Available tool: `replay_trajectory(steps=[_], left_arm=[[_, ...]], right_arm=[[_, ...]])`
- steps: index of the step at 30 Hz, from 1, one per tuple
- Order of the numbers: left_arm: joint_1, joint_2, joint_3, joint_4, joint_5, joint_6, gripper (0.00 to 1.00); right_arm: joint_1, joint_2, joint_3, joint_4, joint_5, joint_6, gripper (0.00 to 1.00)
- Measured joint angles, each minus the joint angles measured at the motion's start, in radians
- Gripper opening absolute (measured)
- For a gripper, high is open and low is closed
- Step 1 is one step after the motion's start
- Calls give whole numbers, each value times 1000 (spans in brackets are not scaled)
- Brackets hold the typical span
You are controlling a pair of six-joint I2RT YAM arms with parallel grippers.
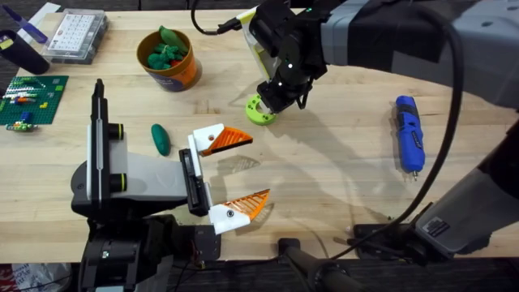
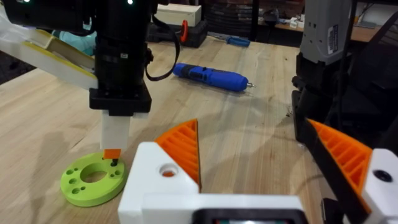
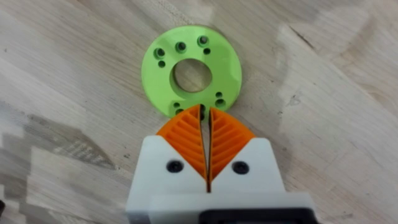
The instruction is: Pick up the gripper from the table and insert it into the empty holder that is missing its gripper. Then pick up a screw, insert it into the mounting hole, and use the screwdriver to tighten it. Finally, clean up the table by picking up the vegetable and placing it into the bucket.
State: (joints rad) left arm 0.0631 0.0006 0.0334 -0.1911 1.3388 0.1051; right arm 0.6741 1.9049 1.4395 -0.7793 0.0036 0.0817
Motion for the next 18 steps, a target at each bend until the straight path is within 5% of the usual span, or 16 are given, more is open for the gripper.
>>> replay_trajectory(steps=[18], left_arm=[[0, 0, 0, -3, 1, 0, 990]], right_arm=[[0, 0, 0, 34, -1, 0, 4]])
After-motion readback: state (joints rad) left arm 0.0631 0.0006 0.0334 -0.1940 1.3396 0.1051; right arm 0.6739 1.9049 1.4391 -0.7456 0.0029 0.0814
